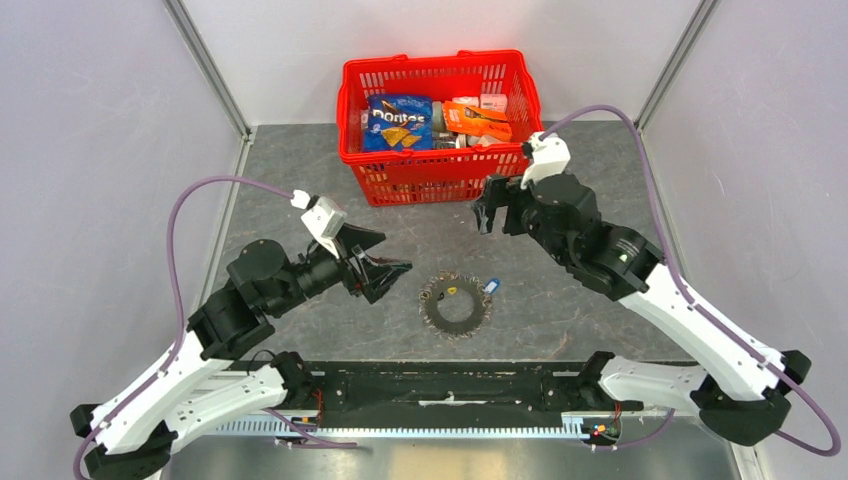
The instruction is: Put the keys on the keyring
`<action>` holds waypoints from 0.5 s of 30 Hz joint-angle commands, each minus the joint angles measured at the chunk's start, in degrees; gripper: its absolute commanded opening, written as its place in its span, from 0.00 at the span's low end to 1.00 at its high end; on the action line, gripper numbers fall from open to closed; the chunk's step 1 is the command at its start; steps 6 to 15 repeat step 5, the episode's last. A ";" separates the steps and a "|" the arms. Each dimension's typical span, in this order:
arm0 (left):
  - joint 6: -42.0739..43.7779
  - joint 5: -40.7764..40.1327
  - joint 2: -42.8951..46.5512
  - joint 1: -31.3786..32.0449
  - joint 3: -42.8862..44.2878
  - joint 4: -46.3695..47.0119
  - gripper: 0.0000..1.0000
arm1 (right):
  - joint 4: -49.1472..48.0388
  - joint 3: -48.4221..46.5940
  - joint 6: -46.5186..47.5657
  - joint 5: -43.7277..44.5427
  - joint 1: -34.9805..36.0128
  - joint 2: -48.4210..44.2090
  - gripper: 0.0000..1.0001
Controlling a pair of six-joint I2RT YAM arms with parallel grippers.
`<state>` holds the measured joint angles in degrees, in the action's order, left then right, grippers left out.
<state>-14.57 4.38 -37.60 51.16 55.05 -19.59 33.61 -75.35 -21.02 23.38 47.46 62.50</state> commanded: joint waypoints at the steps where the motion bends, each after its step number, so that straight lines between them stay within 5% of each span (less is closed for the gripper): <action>1: 2.59 -9.18 0.60 0.14 6.12 -2.57 0.87 | 0.78 -1.77 2.77 1.36 -0.09 -4.41 0.97; 15: 3.41 -10.53 0.73 0.09 7.96 -4.19 0.87 | 5.38 -6.14 1.01 3.93 -0.09 -3.01 0.97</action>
